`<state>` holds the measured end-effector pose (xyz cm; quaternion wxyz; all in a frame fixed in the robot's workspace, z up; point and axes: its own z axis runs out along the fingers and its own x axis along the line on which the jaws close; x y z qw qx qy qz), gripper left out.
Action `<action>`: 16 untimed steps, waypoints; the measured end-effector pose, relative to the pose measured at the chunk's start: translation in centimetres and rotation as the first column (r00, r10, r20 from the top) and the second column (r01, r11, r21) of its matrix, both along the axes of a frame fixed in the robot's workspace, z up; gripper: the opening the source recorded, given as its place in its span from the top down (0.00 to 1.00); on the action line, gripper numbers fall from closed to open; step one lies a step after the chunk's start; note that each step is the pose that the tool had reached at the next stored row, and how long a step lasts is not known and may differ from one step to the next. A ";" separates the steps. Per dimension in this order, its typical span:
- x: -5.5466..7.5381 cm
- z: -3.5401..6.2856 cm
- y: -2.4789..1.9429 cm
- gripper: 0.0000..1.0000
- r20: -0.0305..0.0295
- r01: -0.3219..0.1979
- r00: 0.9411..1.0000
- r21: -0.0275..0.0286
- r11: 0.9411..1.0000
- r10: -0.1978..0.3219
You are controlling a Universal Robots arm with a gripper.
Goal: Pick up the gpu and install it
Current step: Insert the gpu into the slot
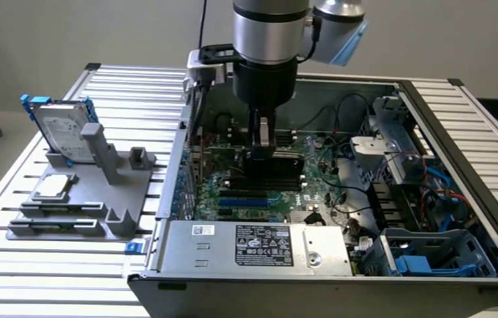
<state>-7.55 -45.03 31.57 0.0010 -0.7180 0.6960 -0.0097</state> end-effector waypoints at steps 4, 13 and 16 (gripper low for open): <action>-0.6 -0.43 -0.21 0.73 0.007 0.000 1.000 0.000 1.000 0.000; -0.8 -1.38 -0.25 0.73 0.013 0.000 1.000 -0.001 1.000 0.000; -1.0 -1.94 -0.28 0.73 0.016 0.000 1.000 0.000 1.000 0.000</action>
